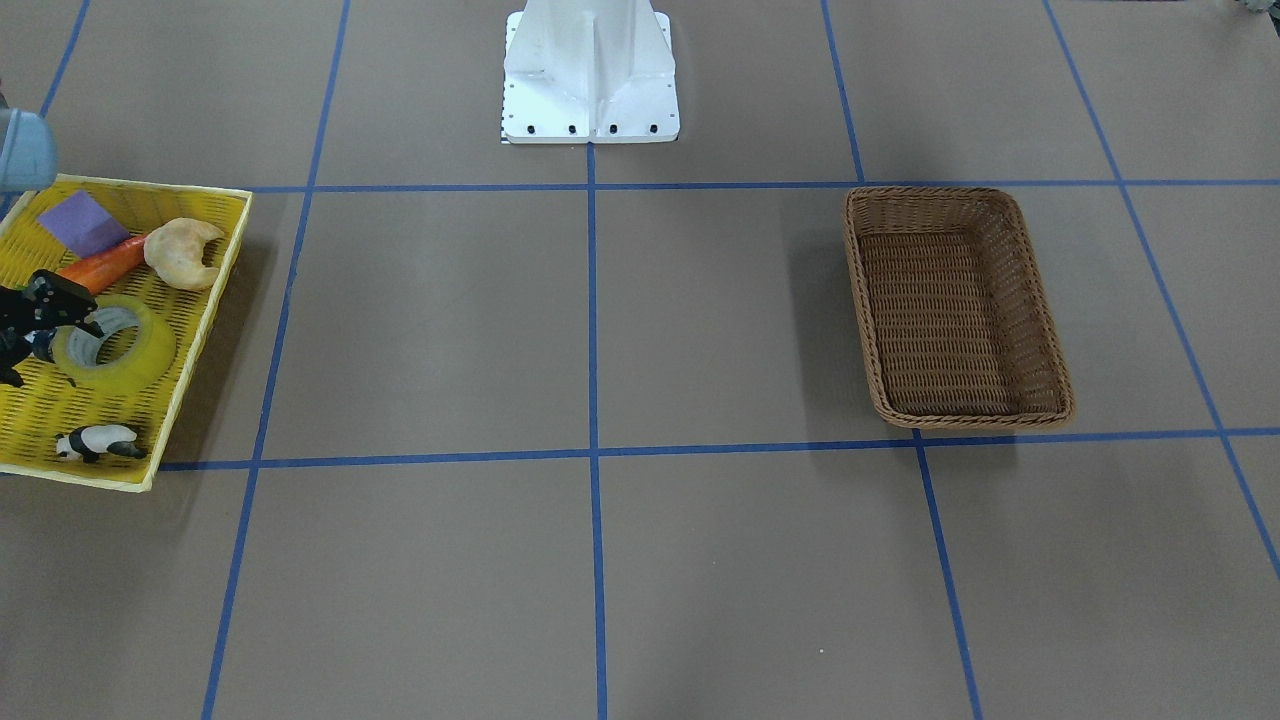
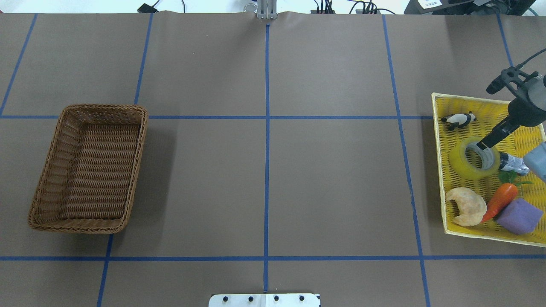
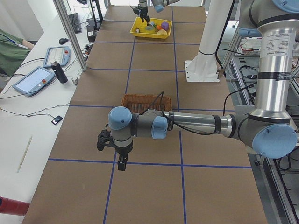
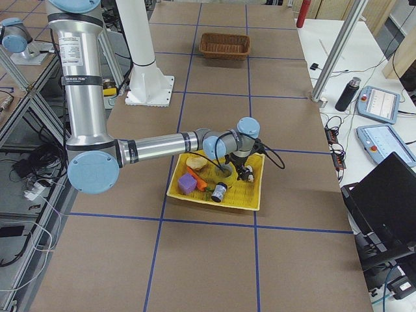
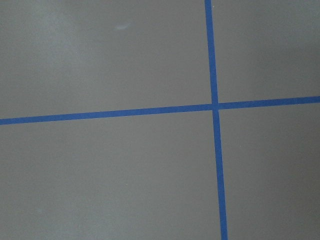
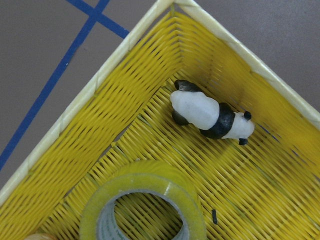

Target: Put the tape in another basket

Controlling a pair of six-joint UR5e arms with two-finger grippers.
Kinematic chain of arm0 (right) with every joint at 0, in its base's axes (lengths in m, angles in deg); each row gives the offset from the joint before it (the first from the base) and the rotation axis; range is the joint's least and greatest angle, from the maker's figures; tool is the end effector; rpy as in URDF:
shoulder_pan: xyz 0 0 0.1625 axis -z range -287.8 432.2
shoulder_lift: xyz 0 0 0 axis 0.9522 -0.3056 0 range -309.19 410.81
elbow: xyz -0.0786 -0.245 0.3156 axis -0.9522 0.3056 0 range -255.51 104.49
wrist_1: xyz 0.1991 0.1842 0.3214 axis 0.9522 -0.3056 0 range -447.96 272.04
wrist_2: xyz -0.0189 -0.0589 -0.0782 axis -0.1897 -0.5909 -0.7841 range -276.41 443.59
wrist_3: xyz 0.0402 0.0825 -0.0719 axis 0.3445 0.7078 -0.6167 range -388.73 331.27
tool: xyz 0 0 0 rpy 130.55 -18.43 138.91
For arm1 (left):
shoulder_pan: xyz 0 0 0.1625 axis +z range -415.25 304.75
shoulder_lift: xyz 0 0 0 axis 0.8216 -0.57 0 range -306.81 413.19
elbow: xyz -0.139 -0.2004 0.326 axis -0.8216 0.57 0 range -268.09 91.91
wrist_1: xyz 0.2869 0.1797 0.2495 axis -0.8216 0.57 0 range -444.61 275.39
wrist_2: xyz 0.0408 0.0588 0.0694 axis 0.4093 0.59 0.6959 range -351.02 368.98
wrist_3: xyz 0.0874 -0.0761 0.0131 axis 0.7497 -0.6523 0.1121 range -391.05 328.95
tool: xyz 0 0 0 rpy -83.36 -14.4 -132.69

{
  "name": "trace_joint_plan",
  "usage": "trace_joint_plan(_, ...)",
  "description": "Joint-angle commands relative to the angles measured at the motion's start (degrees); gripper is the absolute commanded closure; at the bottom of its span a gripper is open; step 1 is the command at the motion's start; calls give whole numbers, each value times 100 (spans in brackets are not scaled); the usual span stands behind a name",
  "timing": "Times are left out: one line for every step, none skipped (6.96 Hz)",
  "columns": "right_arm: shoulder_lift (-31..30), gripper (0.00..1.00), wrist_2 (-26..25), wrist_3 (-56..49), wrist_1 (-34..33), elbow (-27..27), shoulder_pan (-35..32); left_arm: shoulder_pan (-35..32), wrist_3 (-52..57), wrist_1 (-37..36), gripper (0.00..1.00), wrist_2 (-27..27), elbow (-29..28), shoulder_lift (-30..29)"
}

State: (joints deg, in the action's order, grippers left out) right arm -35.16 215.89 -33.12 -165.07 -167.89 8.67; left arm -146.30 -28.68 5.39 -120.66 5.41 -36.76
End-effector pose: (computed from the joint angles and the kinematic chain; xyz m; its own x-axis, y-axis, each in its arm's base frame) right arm -0.1949 -0.5146 0.5725 0.5291 -0.5918 0.6081 0.4625 0.8020 0.3782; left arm -0.0681 -0.5016 0.6293 0.7707 0.0656 -0.6338 -0.0137 0.9962 0.0865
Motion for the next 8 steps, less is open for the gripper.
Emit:
trace_joint_plan(37, 0, 6, 0, 285, 343, 34, 0, 0, 0, 2, 0, 1, 4)
trace_joint_plan(28, 0, -3, 9, 285, 370, 103, 0, 0, 0, 2, 0, 1, 4)
trace_joint_plan(37, 0, -12, 9, 285, 413, 208, 0, 0, 0, 2, 0, -8, 4)
trace_joint_plan(46, 1, -12, 9, 285, 457, 288, -9, 0, 0, 2, 0, -8, 4)
trace_joint_plan(63, 23, -12, 17, 285, 458, 323, 0, 0, 0, 2, 0, -8, 4)
trace_joint_plan(81, 70, -3, 9, 285, 458, 324, 0, 0, 0, 2, 0, -17, 4)
trace_joint_plan(98, 97, 40, 9, 285, 423, 324, 0, 0, 0, 2, 0, -17, 4)
trace_joint_plan(99, 100, 67, 9, 285, 344, 306, 0, -9, 0, 2, 0, -8, 4)
